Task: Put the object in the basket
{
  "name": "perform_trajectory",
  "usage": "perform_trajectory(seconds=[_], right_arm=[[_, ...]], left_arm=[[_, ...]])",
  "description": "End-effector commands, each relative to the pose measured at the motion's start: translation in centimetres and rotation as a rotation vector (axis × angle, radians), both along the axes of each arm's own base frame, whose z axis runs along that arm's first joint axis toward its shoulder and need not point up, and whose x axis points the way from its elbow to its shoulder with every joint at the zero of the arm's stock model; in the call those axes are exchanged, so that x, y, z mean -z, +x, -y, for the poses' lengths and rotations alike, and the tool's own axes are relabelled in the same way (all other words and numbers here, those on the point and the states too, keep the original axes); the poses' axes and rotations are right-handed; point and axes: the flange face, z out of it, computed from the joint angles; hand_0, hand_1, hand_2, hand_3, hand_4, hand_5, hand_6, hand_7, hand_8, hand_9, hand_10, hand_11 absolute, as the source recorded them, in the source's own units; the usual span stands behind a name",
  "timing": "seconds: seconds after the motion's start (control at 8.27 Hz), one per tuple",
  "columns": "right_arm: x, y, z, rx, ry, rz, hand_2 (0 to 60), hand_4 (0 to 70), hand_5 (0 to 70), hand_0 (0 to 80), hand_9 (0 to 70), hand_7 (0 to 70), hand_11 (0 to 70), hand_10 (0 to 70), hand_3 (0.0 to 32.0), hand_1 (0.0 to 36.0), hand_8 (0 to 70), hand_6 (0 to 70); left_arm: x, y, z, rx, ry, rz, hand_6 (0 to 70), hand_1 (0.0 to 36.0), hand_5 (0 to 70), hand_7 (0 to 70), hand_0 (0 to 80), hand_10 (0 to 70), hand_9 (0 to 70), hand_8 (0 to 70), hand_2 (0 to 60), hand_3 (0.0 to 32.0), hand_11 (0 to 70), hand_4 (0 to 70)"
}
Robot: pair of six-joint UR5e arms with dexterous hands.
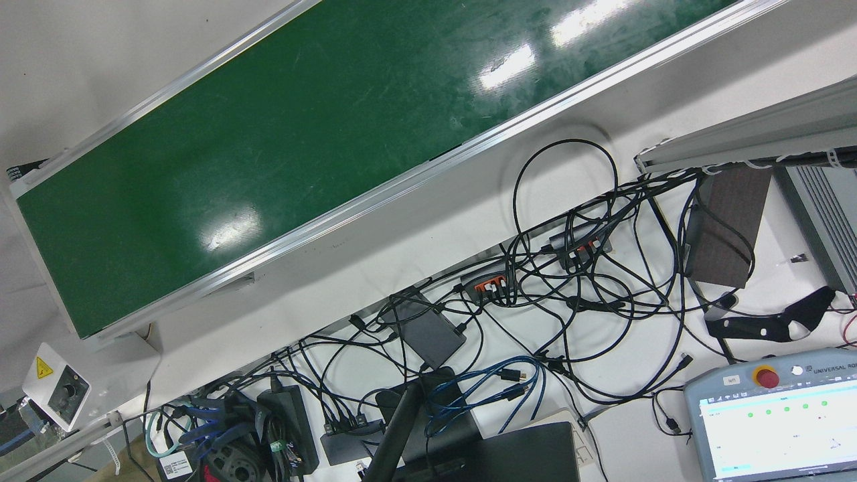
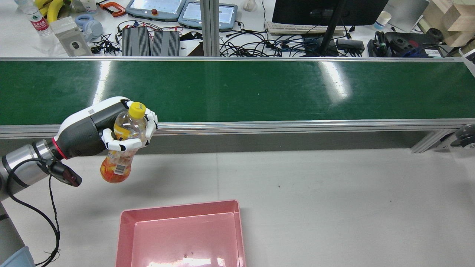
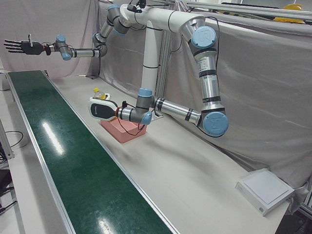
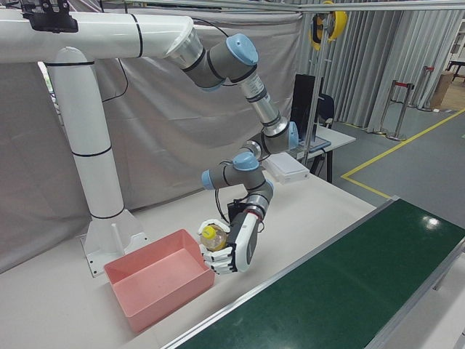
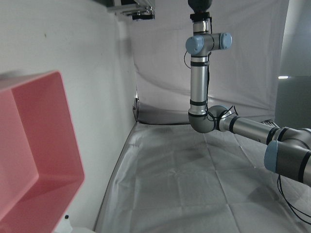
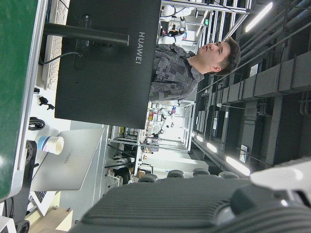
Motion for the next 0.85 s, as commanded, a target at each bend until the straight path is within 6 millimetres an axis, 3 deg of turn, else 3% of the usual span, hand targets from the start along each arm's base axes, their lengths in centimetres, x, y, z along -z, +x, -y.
perform_trajectory(seconds=[0.0, 0.24, 0.36, 0.48, 0.6, 0.73], right_arm=[[0.0, -0.1, 0.1, 0.002, 0.000, 0.000, 0.0, 0.0, 0.0, 0.0, 0.0, 0.0, 0.0, 0.0, 0.0, 0.0, 0.0, 0.0], [-0.1, -0.1, 0.1, 0.002, -0.001, 0.000, 0.0, 0.0, 0.0, 0.0, 0.0, 0.0, 0.0, 0.0, 0.0, 0.0, 0.0, 0.0], [-0.1, -0.1, 0.0, 0.002, -0.003, 0.000, 0.0, 0.0, 0.0, 0.0, 0.0, 0.0, 0.0, 0.0, 0.0, 0.0, 0.0, 0.0], [-0.1, -0.1, 0.1, 0.002, -0.001, 0.000, 0.0, 0.0, 0.0, 0.0, 0.0, 0.0, 0.0, 0.0, 0.0, 0.0, 0.0, 0.0], [-0.1, -0.1, 0.0, 0.002, -0.003, 0.000, 0.0, 0.0, 0.0, 0.0, 0.0, 0.0, 0.0, 0.0, 0.0, 0.0, 0.0, 0.0], [-0.1, -0.1, 0.0, 0.002, -0.003, 0.000, 0.0, 0.0, 0.0, 0.0, 0.0, 0.0, 0.0, 0.0, 0.0, 0.0, 0.0, 0.0]], left_arm=[[1.5, 6.0, -6.4, -0.126, 0.045, 0.027, 70.0, 11.4, 70.0, 70.0, 54.8, 70.0, 70.0, 70.0, 51.5, 0.0, 70.0, 70.0], [1.5, 9.4, -10.2, -0.195, 0.071, 0.048, 70.0, 9.0, 70.0, 70.0, 53.9, 66.8, 70.0, 67.9, 39.7, 0.0, 70.0, 70.0], [1.5, 10.1, -10.9, -0.206, 0.071, 0.046, 70.0, 8.0, 70.0, 70.0, 52.2, 61.8, 70.0, 62.8, 37.1, 0.0, 70.0, 70.0], [1.5, 10.7, -11.7, -0.224, 0.071, 0.045, 54.9, 6.5, 58.7, 69.4, 50.2, 55.9, 63.5, 51.7, 27.0, 0.0, 70.0, 70.0], [1.5, 11.3, -12.4, -0.241, 0.072, 0.045, 17.1, 1.9, 32.9, 36.3, 48.5, 42.0, 39.0, 30.6, 0.0, 0.0, 58.5, 58.0], [1.6, 11.5, -12.9, -0.250, 0.074, 0.040, 2.3, 1.5, 29.4, 20.6, 47.9, 29.8, 23.5, 20.7, 0.0, 0.0, 43.1, 22.4]])
